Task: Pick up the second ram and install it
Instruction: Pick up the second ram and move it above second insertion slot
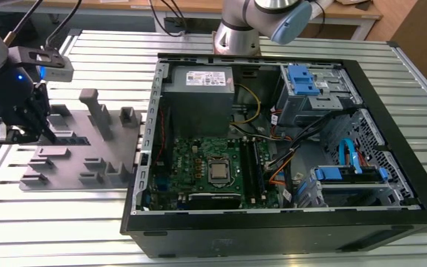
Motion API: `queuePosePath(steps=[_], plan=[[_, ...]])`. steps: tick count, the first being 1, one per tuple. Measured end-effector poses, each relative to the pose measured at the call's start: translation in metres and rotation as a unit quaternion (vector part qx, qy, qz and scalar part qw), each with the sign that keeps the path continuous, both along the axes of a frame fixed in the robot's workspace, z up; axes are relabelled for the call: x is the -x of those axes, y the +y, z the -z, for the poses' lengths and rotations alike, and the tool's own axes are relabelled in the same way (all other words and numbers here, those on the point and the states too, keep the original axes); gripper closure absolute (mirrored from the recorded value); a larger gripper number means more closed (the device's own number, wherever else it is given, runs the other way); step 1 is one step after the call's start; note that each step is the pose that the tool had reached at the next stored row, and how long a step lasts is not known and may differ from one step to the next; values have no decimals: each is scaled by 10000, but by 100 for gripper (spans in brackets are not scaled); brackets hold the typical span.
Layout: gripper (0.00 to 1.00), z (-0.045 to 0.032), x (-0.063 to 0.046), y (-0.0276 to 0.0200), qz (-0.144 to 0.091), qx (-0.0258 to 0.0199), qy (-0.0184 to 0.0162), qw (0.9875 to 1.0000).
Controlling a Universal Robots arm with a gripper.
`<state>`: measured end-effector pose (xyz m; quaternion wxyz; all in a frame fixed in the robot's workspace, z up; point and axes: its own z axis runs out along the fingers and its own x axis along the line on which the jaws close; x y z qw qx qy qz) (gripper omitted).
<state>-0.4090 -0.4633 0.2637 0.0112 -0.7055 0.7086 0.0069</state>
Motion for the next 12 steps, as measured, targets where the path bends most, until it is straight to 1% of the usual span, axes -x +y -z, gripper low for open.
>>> queuePosePath(steps=[8, 12], plan=[[86, -152, 0, 0, 0, -32, 1, 10000], [86, -216, 0, 0, 0, -50, 1, 10000]])
